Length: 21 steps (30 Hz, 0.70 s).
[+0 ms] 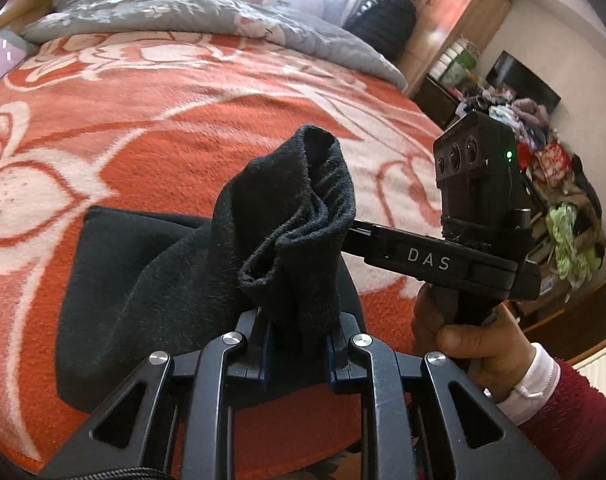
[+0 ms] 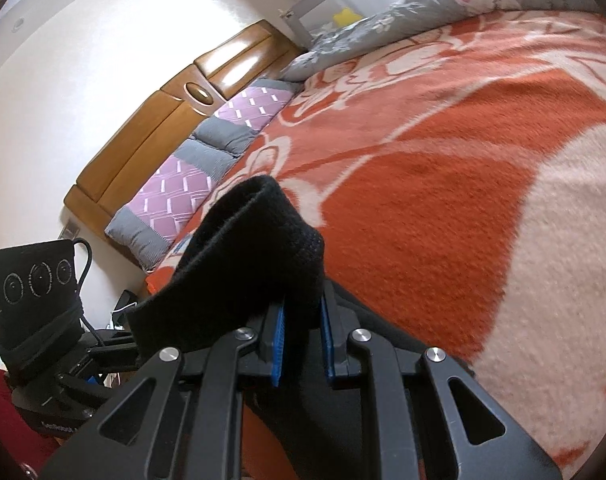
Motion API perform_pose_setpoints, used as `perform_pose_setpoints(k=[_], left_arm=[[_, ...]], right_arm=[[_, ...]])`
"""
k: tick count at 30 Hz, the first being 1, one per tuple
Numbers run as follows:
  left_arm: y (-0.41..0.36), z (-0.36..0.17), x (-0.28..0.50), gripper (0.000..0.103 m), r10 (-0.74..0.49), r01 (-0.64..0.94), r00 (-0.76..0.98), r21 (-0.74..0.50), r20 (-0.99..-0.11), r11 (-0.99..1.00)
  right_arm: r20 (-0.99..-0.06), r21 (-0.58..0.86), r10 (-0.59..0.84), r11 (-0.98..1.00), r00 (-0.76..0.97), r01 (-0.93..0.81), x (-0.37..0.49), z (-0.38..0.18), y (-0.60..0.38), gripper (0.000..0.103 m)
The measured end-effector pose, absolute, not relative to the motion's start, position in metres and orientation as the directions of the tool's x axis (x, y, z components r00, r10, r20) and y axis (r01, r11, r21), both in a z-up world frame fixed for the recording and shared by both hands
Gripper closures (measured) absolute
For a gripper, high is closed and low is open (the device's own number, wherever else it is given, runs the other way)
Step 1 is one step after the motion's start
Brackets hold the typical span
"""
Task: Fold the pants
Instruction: 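Fold the held edge over the pants and open both grippers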
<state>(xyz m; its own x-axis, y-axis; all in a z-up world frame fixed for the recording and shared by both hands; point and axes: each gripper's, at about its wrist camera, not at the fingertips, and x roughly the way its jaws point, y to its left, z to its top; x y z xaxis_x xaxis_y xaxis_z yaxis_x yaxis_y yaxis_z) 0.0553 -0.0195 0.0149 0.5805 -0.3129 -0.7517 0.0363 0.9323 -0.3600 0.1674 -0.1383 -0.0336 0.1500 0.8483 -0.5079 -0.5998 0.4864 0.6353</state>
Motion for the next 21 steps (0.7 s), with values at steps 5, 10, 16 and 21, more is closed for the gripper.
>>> perform_pose_setpoints(k=[5,10,16,21], left_arm=[[-0.035,-0.002,0.061,0.083,-0.306,0.062,0.543,-0.327,-0.782,0.943],[-0.049,-0.013,0.060,0.077,-0.296,0.084,0.524,-0.298,-0.798,0.951],[-0.051,-0.014,0.058,0.056,-0.368,0.123,0.508,-0.357,-0.779,0.926],[-0.059,-0.014,0.052,0.049,-0.399,0.161,0.489,-0.369,-0.776,0.915]], right_arm=[[-0.536,0.641,0.829,0.524,0.162,-0.560,0.167,-0.048,-0.151,0.085],[-0.580,0.616,0.787,0.593,0.211,-0.518,0.164,-0.056,-0.169,0.086],[-0.595,0.600,0.745,0.661,0.301,-0.450,0.153,-0.048,-0.196,0.085],[-0.619,0.600,0.700,0.714,0.356,-0.361,0.144,-0.043,-0.215,0.059]])
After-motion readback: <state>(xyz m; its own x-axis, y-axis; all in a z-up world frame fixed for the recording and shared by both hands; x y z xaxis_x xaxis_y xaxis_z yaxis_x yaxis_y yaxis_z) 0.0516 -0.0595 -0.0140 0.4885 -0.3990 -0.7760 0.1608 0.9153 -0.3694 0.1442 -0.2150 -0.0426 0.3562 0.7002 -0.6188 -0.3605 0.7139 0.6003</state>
